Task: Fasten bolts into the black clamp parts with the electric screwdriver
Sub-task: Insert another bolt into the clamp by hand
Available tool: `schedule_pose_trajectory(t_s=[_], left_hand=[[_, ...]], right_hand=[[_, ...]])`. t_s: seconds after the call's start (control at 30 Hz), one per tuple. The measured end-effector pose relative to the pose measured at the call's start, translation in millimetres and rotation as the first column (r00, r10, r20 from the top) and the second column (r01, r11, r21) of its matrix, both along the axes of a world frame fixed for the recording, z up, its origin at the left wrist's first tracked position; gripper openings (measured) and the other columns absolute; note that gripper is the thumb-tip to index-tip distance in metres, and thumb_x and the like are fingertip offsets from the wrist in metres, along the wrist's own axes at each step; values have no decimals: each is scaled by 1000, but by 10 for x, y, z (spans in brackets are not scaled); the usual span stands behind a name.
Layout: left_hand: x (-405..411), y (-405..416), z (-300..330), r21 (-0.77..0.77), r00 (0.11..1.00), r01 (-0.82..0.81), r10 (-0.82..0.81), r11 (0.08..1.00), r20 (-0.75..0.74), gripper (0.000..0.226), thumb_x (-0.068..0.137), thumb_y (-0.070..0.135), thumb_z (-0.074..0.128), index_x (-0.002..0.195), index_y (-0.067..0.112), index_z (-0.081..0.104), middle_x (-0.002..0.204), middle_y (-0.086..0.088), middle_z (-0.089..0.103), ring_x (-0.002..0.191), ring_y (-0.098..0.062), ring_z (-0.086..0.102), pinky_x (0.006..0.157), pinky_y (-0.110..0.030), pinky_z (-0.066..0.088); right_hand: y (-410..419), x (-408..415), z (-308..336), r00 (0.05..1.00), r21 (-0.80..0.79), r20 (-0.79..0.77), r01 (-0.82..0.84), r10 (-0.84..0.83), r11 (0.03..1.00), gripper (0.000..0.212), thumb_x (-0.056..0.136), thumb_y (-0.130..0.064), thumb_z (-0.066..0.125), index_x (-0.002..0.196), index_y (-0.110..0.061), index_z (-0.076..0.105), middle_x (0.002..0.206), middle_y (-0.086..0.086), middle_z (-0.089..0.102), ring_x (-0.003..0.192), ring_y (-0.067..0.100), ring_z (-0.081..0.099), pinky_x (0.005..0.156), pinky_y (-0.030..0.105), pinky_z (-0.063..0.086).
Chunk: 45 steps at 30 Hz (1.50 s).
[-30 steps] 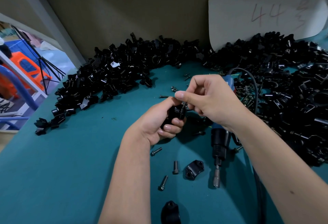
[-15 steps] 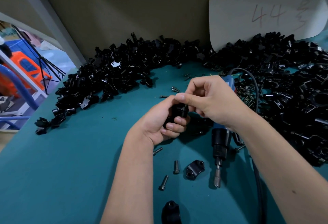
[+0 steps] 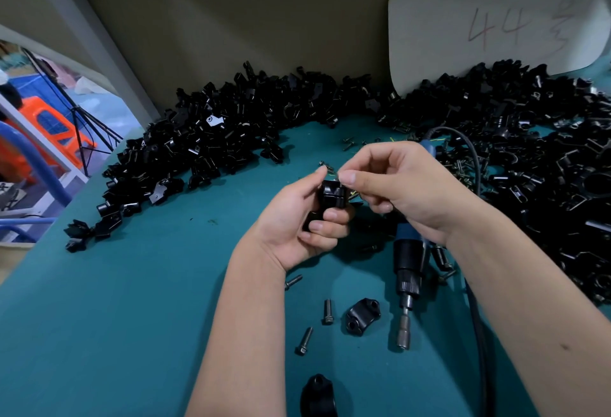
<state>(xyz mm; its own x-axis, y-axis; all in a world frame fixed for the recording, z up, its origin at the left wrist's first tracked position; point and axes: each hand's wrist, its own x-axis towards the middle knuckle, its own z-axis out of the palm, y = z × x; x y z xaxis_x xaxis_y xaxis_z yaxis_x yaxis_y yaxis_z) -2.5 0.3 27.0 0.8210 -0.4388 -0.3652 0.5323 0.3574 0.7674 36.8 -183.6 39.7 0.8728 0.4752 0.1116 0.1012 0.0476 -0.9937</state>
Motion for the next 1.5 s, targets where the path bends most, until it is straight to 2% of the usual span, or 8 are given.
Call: schedule_pose_trajectory(t_s=[0.27, 0.47, 0.67, 0.87, 0.97, 1.17, 1.43, 1.5], left_hand=[[7, 2, -4, -23, 1000, -3, 4, 1000, 27, 46, 106, 52, 35, 107, 10, 54, 65, 4, 35, 44, -1, 28, 33, -11, 18], [-4, -25, 5, -18, 999, -7, 8, 1000, 39, 58, 105, 54, 38, 95, 8, 71, 65, 5, 34, 45, 0, 26, 34, -11, 18], [6, 9, 4, -48, 999, -20, 22, 999, 35, 60, 107, 55, 35, 95, 5, 67, 65, 4, 34, 50, -3, 17, 34, -12, 18], [7, -40, 3, -18, 995, -86, 87, 996, 58, 49, 108, 50, 38, 102, 21, 76, 67, 3, 35, 48, -3, 25, 34, -11, 21], [13, -61, -3, -2, 990, -120, 120, 993, 68, 43, 109, 48, 37, 114, 22, 71, 68, 2, 35, 49, -4, 26, 35, -12, 19], [17, 5, -10, -37, 990, -91, 94, 995, 104, 63, 104, 56, 37, 87, 5, 71, 65, 3, 37, 46, -2, 26, 34, -12, 20], [35, -84, -41, 7, 966, -209, 205, 978, 154, 46, 108, 53, 37, 116, 18, 66, 67, 4, 37, 50, -5, 27, 39, -14, 17], [53, -99, -54, 16, 956, -244, 237, 970, 172, 44, 109, 53, 35, 108, 17, 62, 67, 4, 38, 49, -4, 26, 42, -16, 12]], right_hand=[[31, -54, 39, 988, 74, -131, -78, 87, 994, 21, 103, -12, 60, 106, -2, 79, 71, 2, 54, 59, 9, 45, 46, 18, 34], [134, -88, 47, 993, 44, -93, 73, -69, 996, 24, 92, -18, 76, 72, -8, 68, 59, 3, 45, 51, 10, 37, 42, 19, 30], [111, -98, 63, 995, 72, -92, -29, 35, 997, 20, 101, -12, 64, 103, 1, 78, 67, 0, 55, 58, 9, 42, 45, 18, 32], [213, -118, 48, 981, 63, -89, 179, -173, 982, 26, 85, -18, 84, 68, -9, 66, 56, 1, 43, 45, 10, 28, 40, 22, 24], [237, -120, 20, 967, 27, -84, 245, -242, 969, 32, 81, -27, 87, 71, -8, 63, 58, 2, 42, 44, 8, 29, 41, 22, 26], [189, -105, 24, 996, 94, -69, 60, -54, 994, 17, 100, -10, 65, 101, -2, 79, 66, 4, 57, 55, 9, 42, 43, 19, 33], [240, -100, 23, 961, 135, -92, 271, -260, 953, 22, 85, -9, 82, 70, -8, 67, 61, 6, 44, 42, 9, 31, 39, 21, 25], [221, -92, 22, 959, 128, -86, 281, -272, 951, 19, 86, -8, 82, 76, -8, 66, 62, 4, 46, 42, 8, 33, 39, 20, 26]])
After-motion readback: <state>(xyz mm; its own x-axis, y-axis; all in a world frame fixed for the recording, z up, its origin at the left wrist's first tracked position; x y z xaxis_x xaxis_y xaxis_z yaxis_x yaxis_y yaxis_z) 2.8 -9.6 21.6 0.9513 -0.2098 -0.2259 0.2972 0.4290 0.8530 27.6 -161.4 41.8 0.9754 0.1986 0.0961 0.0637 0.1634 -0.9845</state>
